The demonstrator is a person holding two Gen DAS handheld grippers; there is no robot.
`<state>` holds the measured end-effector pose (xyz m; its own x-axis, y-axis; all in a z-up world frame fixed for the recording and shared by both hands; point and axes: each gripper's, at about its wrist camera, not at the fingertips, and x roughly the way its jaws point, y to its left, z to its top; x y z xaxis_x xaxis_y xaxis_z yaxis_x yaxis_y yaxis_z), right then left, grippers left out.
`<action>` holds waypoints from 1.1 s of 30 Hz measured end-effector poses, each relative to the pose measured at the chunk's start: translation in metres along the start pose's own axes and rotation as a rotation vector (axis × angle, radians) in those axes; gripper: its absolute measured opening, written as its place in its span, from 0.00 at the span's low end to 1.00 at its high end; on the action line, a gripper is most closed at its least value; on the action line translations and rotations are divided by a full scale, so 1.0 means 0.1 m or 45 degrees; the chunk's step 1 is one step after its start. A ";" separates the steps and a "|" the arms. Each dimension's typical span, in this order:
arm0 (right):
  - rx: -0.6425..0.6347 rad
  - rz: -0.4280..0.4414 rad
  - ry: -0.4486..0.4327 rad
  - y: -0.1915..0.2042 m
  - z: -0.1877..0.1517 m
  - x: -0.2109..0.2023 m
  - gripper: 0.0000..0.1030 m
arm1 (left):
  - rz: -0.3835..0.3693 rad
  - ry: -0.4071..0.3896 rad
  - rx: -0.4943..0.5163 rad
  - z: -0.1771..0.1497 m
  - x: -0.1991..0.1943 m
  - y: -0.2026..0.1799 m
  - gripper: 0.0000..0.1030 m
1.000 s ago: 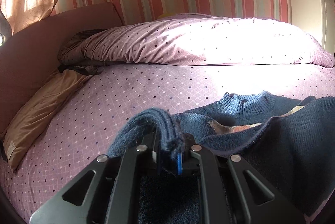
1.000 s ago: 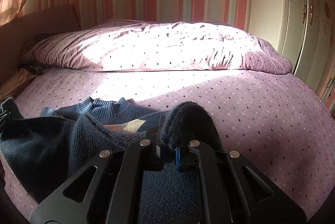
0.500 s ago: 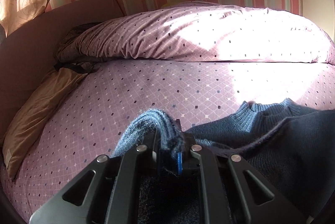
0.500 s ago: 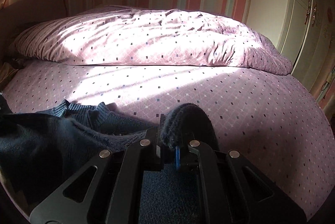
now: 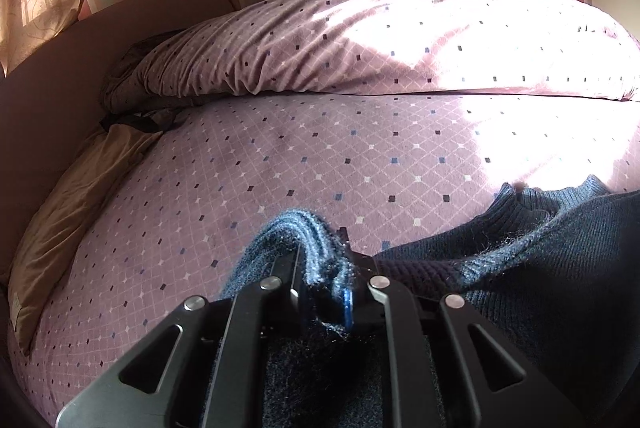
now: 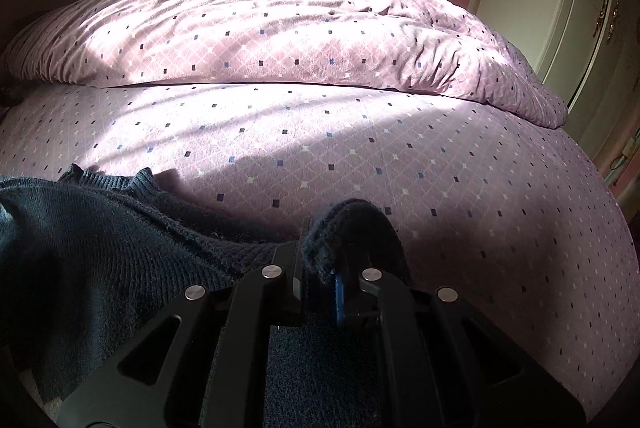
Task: Fold small clothes
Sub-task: 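Carry the hem over the body toward the collar with both tools, then open both tools to release the hem onto the folded sweater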
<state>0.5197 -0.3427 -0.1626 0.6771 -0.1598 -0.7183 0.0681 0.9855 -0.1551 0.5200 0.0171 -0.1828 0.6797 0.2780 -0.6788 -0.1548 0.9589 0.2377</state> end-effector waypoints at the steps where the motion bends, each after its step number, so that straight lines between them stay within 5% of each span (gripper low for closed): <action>1: -0.005 0.002 0.018 0.01 0.00 0.04 0.12 | 0.002 0.013 0.008 0.00 0.02 -0.01 0.15; 5: -0.016 0.007 0.053 0.02 0.01 0.08 0.17 | -0.007 0.044 0.008 0.00 0.04 -0.02 0.18; 6: -0.017 0.012 0.051 0.03 0.01 0.05 0.21 | -0.020 0.040 0.006 0.01 0.01 -0.01 0.26; 8: -0.013 0.020 0.033 0.04 0.03 -0.03 0.42 | -0.035 0.022 0.004 0.02 -0.08 -0.02 0.64; 9: -0.018 0.021 0.020 0.06 0.04 -0.08 0.68 | 0.007 -0.019 -0.002 0.04 -0.15 -0.01 0.95; 10: -0.012 0.043 0.001 0.07 0.06 -0.15 0.85 | 0.023 -0.068 -0.020 0.05 -0.25 0.02 0.98; 12: -0.026 -0.016 -0.078 0.11 0.08 -0.33 0.97 | -0.006 -0.094 -0.054 0.10 -0.38 0.07 0.98; 20: -0.037 0.032 -0.170 0.24 0.11 -0.88 0.97 | -0.073 -0.131 -0.044 0.07 -0.84 0.09 0.98; 33: -0.001 0.149 -0.032 0.45 -0.51 -0.90 0.97 | -0.138 0.040 -0.035 -0.71 -0.76 -0.01 0.98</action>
<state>0.4246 -0.2866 -0.1396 0.6983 -0.0420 -0.7146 -0.0134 0.9973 -0.0717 0.4179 -0.0010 -0.1805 0.6709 0.1738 -0.7209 -0.1014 0.9845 0.1431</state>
